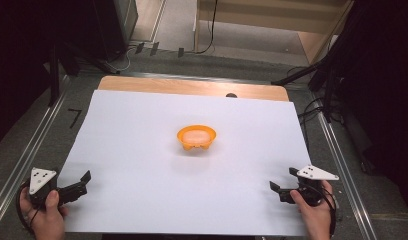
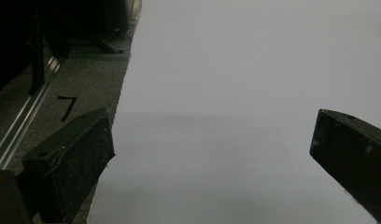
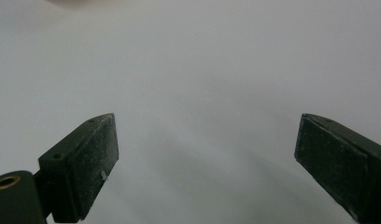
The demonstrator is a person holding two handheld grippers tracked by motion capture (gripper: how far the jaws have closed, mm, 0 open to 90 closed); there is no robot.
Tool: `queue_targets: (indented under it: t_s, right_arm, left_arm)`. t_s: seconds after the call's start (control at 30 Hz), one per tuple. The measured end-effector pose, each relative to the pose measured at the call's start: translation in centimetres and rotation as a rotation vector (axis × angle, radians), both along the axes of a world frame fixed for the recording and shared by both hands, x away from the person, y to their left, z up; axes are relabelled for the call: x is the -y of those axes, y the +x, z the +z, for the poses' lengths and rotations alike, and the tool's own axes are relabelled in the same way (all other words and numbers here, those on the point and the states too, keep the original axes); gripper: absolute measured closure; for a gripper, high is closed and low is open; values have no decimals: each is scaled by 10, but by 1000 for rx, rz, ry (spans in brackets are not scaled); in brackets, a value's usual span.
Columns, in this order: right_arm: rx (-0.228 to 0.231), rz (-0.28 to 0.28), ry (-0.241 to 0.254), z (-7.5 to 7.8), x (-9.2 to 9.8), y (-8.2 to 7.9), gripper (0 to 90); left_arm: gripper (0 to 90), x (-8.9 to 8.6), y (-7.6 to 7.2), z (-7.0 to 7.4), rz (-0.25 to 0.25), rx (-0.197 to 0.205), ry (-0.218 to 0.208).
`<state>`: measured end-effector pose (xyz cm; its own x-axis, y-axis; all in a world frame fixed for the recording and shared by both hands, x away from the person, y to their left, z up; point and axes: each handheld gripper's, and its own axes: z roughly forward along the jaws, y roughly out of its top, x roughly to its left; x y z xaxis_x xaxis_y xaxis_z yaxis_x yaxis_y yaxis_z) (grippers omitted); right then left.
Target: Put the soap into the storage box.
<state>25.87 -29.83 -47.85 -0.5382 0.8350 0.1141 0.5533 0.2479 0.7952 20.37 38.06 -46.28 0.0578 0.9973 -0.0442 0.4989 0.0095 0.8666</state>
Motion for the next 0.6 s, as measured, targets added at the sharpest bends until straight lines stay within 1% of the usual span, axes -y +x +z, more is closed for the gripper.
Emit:
queue_targets:
  t_s: [0.1,0.3,0.4,0.47,0.57,0.6]
  right_arm:
    - [4,-28,-6,-2,11,-6,67]
    - [18,-70,12,-4,31,-19,67]
    - [15,-91,14,-5,39,-25,65]
    - [21,-102,18,-6,45,-29,62]
    - [26,-122,22,-7,52,-34,62]
    - [27,-132,30,-7,54,-36,63]
  left_arm:
    - [0,0,0,0,2,0,-2]
    - [0,0,0,0,0,1,-1]
    - [0,0,0,0,0,2,1]
    - [0,0,0,0,0,1,1]
    - [0,-1,-1,0,0,5,-6]
    - [0,-1,-1,0,0,7,-10]
